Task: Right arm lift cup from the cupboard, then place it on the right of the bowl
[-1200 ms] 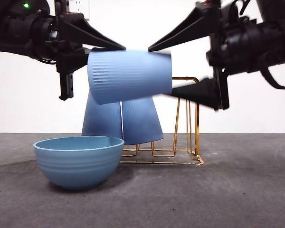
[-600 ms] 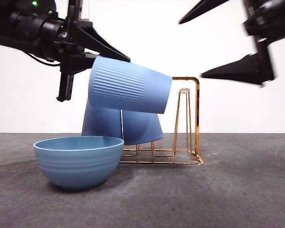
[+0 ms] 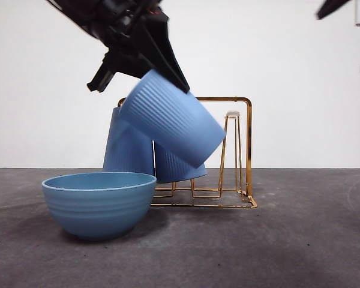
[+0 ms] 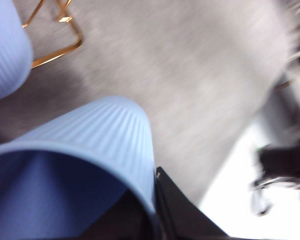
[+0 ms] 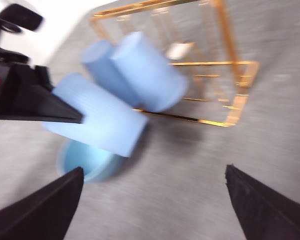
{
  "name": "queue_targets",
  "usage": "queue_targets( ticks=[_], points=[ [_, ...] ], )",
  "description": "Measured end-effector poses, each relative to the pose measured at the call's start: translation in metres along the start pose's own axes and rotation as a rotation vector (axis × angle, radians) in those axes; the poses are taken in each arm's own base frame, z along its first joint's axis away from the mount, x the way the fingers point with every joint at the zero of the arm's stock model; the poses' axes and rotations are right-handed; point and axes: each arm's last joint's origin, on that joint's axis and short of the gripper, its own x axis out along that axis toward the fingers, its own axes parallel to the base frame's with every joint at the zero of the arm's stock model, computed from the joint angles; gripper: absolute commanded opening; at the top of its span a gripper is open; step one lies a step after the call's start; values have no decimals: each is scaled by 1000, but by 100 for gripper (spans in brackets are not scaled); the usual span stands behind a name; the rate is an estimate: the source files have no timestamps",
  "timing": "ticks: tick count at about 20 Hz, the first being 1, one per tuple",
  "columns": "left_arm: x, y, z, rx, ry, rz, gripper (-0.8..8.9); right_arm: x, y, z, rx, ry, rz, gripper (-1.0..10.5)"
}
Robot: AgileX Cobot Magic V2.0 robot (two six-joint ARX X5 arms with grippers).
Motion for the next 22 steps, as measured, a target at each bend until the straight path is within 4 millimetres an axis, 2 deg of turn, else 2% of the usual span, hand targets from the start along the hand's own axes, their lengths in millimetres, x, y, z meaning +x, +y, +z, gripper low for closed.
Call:
queue_targets(
  ticks=[5,7,12,19,20,22],
  points=[
    [30,-22,16,135,132,167,9,-38,18,4,-127,-90,-19,445],
    [46,-28,17,186,194,233,9,-47,22,6,-152,-107,-44,445],
    [80,-39,11,303,296,362,9,-54,26,10,-168,-117,-58,445],
    [95,-47,4,377,346,365,8,-54,26,10,-167,-117,-59,445],
    [95,-47,4,385,348,364,26,-54,26,10,-167,-117,-59,445],
    [96,-48,4,398,352,361,181,-54,26,10,-167,-117,-59,445]
  ],
)
